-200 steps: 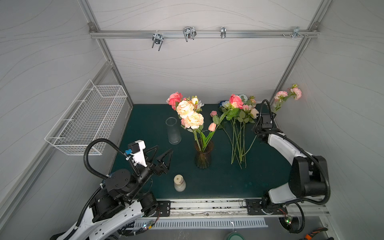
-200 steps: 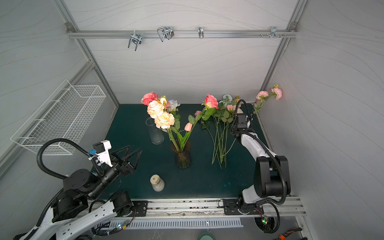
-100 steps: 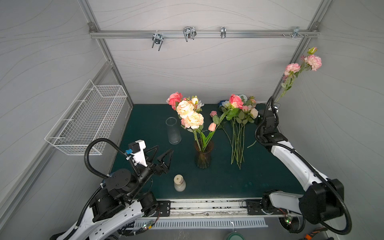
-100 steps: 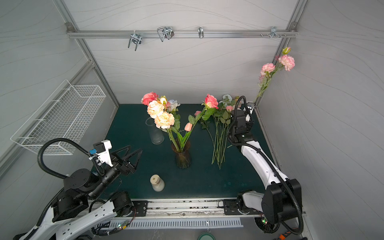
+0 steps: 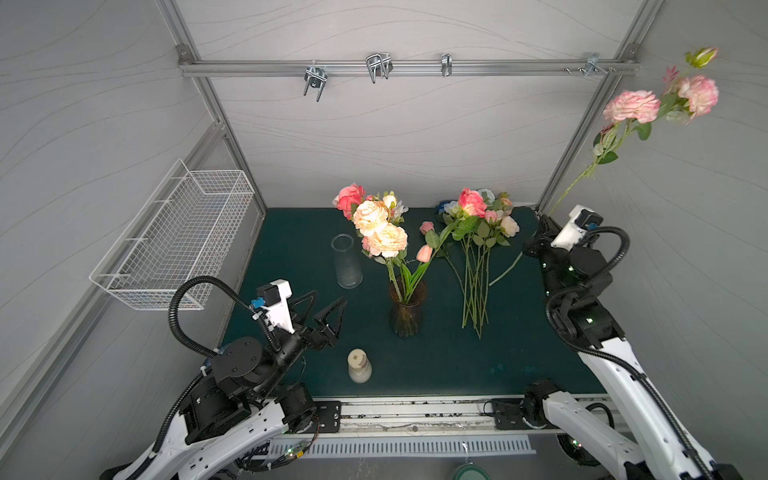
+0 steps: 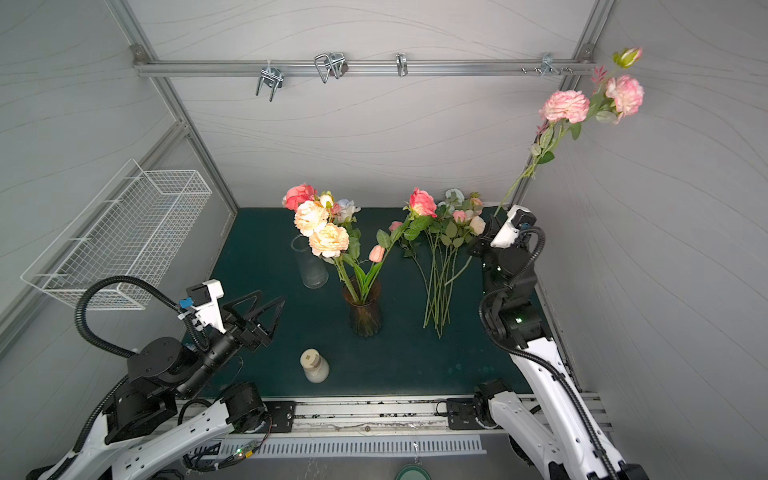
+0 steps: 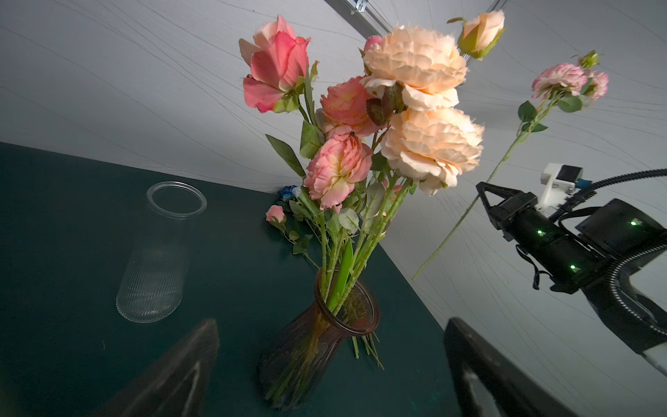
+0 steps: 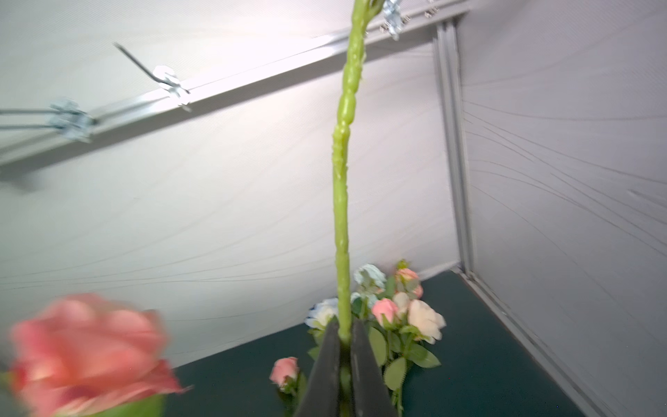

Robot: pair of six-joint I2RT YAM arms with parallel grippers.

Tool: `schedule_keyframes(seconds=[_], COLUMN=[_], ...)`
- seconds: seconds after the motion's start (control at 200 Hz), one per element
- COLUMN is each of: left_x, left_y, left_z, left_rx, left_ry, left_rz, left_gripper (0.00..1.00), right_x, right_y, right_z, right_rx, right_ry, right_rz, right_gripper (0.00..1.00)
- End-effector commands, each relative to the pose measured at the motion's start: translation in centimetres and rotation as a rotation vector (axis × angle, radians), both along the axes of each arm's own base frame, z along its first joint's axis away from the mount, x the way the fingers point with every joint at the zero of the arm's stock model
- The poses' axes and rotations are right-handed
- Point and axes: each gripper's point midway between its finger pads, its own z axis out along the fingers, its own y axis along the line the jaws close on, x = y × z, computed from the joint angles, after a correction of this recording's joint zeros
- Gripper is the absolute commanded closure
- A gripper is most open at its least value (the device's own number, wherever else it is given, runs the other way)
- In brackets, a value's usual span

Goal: Arrange the flowers into the vase
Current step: 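Lift the pink carnation high above the pile with the right gripper, then carry the pink carnation over the red vase with the right gripper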

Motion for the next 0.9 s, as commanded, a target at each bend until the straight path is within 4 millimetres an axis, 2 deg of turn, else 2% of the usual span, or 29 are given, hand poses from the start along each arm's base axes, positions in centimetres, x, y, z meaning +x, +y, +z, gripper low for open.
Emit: schedule_keyframes(seconds=[0.0,0.095,0.195,0.33,0.435,0.52,0.595,0.76,0.895], left_x=[-0.3,-0.5,-0.6,-0.6,-0.5,-0.5,-0.4,-0.3,-0.2], left_y=[0.8,1.0,1.3,1.5,1.4,1.2,1.1,0.9,0.8], left_z=[2.0,1.9,1.9,1.9,1.9,1.9,1.7,1.7,1.7], left_rx=[-0.051,-0.055,-0.057,-0.063,-0.058,-0.059,-0.059,-0.062,-0.058], left_ry=[-0.041,-0.042,-0.044,-0.048,-0.046,-0.042,-0.036,-0.029,-0.025], left_rz=[0.012,0.013,0.020,0.025,0.026,0.023,0.022,0.020,0.018], left_gripper=[0.01,0.01,0.01,0.01,0.01,0.01,0.01,0.01,0.01], right_x=[-3.2,-6.2,-9.2,-11.7,-12.3,-12.8,-13.0,-11.7,-10.3], right_y=[5.3,7.9,9.5,12.1,15.9,19.1,21.2,23.4,24.8], right_z=[2.5,4.3,6.0,7.6,7.3,7.1,7.7,9.4,9.5], right_rx=[0.010,0.021,0.033,0.046,0.006,-0.072,-0.112,-0.107,-0.117], right_ry=[-0.045,-0.090,-0.146,-0.212,-0.237,-0.286,-0.333,-0.376,-0.397], right_rz=[0.354,0.565,0.717,0.891,0.979,0.986,0.984,0.989,0.969], right_gripper=[1.00,1.00,1.00,1.00,1.00,1.00,1.00,1.00,1.00])
